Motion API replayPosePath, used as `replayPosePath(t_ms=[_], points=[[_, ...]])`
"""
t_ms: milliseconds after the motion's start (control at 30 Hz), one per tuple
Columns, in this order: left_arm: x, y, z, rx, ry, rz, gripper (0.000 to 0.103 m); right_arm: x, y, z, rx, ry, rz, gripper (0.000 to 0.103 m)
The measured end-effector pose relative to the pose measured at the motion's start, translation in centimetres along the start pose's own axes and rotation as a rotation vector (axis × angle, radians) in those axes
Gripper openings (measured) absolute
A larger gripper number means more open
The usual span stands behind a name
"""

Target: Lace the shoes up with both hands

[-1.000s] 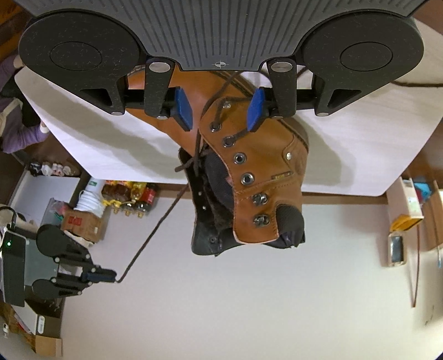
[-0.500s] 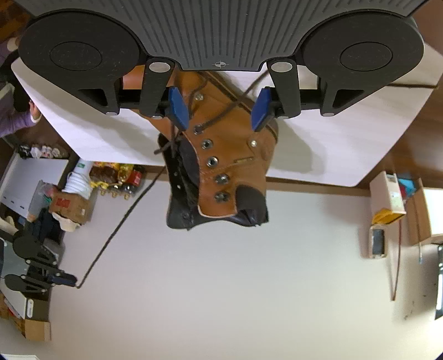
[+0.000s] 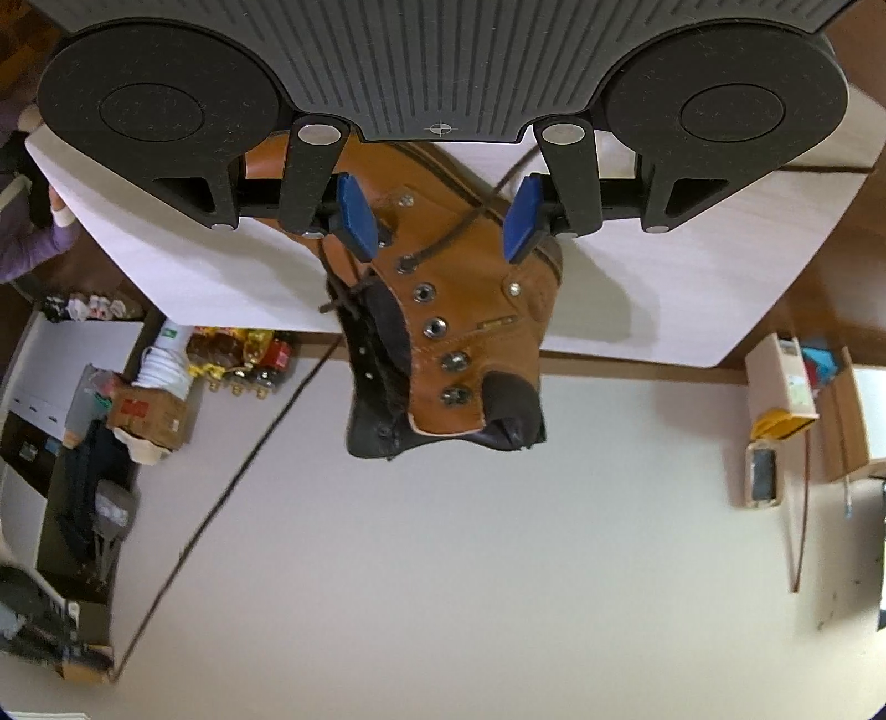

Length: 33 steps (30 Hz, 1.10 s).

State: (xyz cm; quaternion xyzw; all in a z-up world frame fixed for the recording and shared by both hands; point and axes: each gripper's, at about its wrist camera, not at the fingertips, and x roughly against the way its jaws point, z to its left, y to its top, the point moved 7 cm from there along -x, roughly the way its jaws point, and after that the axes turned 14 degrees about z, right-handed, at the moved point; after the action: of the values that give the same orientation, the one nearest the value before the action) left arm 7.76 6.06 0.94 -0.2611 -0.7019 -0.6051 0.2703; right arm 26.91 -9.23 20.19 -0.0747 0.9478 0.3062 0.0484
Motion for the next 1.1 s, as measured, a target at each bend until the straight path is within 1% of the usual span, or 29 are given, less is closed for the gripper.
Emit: replayPosePath(t_ms=[267,367,400,467,533,567,633,667,733,767,867,967,1033,1067,1100], points=[[1.6,0.3,0.5,-0.007,-0.006,-0.037,0.055,2.9,3.7,-3.3,-0.004,-0.096,-0.08,0.004],[2.2,0.4,0.5,-0.013,-0.011,-0.053,0.055,3.9,4.7,-3.1,-0.008,-0.058,-0.101,0.004],[2.7,0.6,0.3,-0.03,-0.013,-0.068,0.055,4.4,5.0,-2.4,0.012,-0.036,-0.115,0.003],[3.5,1.0,-0.1,-0.066,-0.007,-0.088,0.055,5.6,5.7,-0.6,0.068,0.039,-0.157,0.002],[4.3,1.5,-0.5,-0.105,-0.002,-0.106,0.055,7.7,6.3,2.6,0.189,0.159,-0.226,0.002],[4.8,1.7,-0.7,-0.127,-0.002,-0.115,0.055,8.4,6.4,3.8,0.237,0.199,-0.245,0.002],[6.0,2.2,-1.1,-0.172,-0.002,-0.134,0.055,10.7,6.5,7.9,0.385,0.353,-0.303,0.002],[6.5,2.5,-1.3,-0.194,-0.002,-0.143,0.054,11.1,6.5,9.0,0.418,0.382,-0.309,0.002],[8.0,3.0,-1.7,-0.237,-0.012,-0.166,0.054,12.6,6.3,12.5,0.533,0.465,-0.352,0.002],[8.6,3.2,-1.8,-0.25,-0.03,-0.174,0.053,13.2,6.1,13.5,0.571,0.49,-0.366,0.002],[10.4,3.5,-2.1,-0.29,-0.082,-0.185,0.053,14.6,5.4,16.5,0.675,0.523,-0.412,0.002],[11.2,3.6,-2.7,-0.347,-0.119,-0.18,0.052,15.4,4.7,18.7,0.778,0.515,-0.447,0.003],[11.2,3.8,-3.1,-0.382,-0.121,-0.175,0.05,15.3,4.3,20.6,0.832,0.517,-0.461,0.003],[11.2,3.8,-3.4,-0.399,-0.126,-0.173,0.046,15.2,4.1,21.6,0.858,0.521,-0.468,0.003],[11.1,3.9,-3.7,-0.419,-0.133,-0.165,0.038,15.2,3.8,22.4,0.883,0.52,-0.473,0.003]])
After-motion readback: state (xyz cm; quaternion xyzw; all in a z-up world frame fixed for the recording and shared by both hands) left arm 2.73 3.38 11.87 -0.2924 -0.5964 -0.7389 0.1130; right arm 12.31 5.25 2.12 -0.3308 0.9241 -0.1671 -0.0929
